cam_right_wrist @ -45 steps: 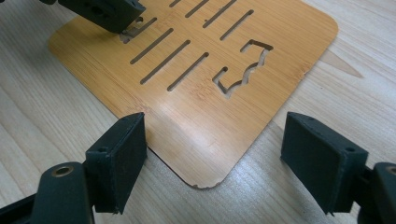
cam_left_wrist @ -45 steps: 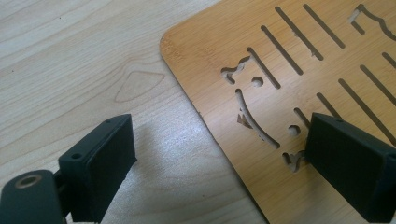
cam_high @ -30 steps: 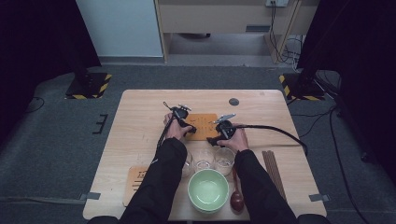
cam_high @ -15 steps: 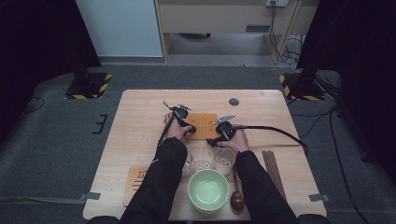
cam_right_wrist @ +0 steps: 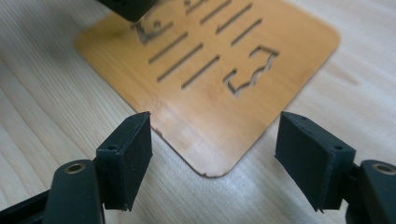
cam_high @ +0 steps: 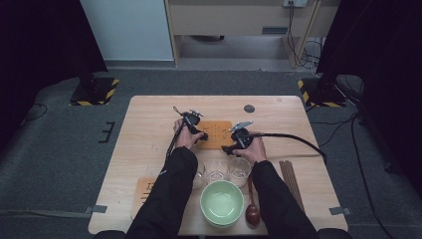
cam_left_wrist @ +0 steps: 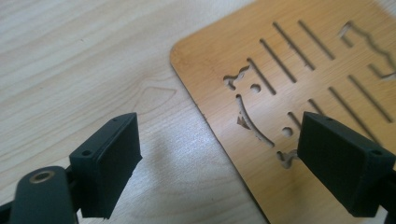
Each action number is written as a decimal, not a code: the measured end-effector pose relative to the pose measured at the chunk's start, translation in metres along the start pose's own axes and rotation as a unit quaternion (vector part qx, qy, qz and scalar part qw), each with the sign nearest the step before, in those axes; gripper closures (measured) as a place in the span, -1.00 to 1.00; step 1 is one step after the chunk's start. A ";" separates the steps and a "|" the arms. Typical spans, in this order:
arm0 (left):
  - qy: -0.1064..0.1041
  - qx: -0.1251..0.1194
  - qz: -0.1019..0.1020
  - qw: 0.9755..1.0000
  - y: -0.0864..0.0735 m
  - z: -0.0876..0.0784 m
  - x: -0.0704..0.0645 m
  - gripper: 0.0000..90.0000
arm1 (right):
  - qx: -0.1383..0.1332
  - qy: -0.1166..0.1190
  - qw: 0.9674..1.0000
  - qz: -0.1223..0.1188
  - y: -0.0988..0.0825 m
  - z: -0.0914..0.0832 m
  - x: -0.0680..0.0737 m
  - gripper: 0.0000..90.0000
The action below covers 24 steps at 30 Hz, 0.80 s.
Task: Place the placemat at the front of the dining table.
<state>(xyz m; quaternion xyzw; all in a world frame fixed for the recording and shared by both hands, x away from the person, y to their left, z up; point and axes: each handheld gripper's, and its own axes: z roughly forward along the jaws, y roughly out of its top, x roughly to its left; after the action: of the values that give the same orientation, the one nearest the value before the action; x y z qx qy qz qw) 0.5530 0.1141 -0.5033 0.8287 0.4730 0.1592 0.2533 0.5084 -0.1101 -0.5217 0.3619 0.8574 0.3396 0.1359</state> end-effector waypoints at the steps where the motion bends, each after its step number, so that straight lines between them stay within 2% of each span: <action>1: -0.004 -0.006 -0.005 1.000 0.001 -0.007 0.001 -0.70 | -0.007 0.001 1.000 0.002 0.002 -0.003 -0.001 -0.38; 5: -0.020 -0.037 -0.012 0.999 0.003 -0.032 0.006 -0.64 | -0.030 0.002 0.999 0.009 0.008 -0.018 -0.004 -0.32; 6: -0.026 -0.049 -0.014 0.998 0.003 -0.042 0.009 -0.60 | -0.039 0.001 0.999 0.007 0.010 -0.029 -0.007 -0.29; 7: -0.032 -0.066 -0.020 0.997 0.001 -0.057 0.012 -0.60 | -0.041 0.000 0.999 0.008 0.011 -0.033 -0.008 -0.29; 8: -0.032 -0.066 -0.020 0.997 0.001 -0.057 0.012 -0.59 | -0.041 0.000 0.999 0.008 0.011 -0.033 -0.008 -0.29; 12: -0.040 -0.097 -0.014 0.994 -0.006 -0.089 0.016 -0.57 | -0.055 0.004 0.998 0.005 0.013 -0.055 -0.012 -0.28; 13: -0.046 -0.107 -0.017 0.993 -0.009 -0.098 0.017 -0.58 | -0.058 0.000 0.998 -0.002 0.012 -0.065 -0.013 -0.28; 15: -0.054 -0.125 -0.015 0.991 -0.015 -0.111 0.017 -0.58 | -0.060 0.000 0.998 -0.003 0.011 -0.068 -0.013 -0.28; 17: -0.066 -0.137 -0.012 0.988 -0.023 -0.123 0.016 -0.56 | -0.061 0.001 0.998 -0.006 0.008 -0.082 -0.013 -0.28; 18: -0.080 -0.152 -0.004 0.985 -0.031 -0.133 0.014 -0.56 | -0.063 0.003 0.998 -0.004 0.007 -0.087 -0.013 -0.28; 19: -0.080 -0.152 -0.004 0.985 -0.031 -0.133 0.014 -0.53 | -0.067 0.004 0.998 -0.003 0.007 -0.092 -0.012 -0.28; 20: -0.087 -0.161 -0.005 0.983 -0.036 -0.138 0.013 -0.53 | -0.067 0.004 0.998 -0.003 0.007 -0.092 -0.012 -0.28; 22: -0.098 -0.182 -0.001 0.978 -0.051 -0.153 0.009 -0.48 | -0.086 0.012 0.996 -0.005 0.004 -0.106 -0.010 -0.24; 23: -0.098 -0.182 -0.001 0.978 -0.051 -0.153 0.009 -0.47 | -0.086 0.012 0.996 -0.005 0.004 -0.106 -0.010 -0.24; 24: -0.102 -0.185 0.000 0.977 -0.056 -0.157 0.007 -0.47 | -0.093 0.014 0.996 -0.004 0.003 -0.111 -0.010 -0.18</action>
<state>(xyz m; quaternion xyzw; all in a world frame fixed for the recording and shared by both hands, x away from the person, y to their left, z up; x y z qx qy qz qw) 0.4384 0.1865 -0.4058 0.7794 0.4070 0.1583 0.4493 0.4636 -0.1691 -0.4381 0.3393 0.8254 0.4226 0.1580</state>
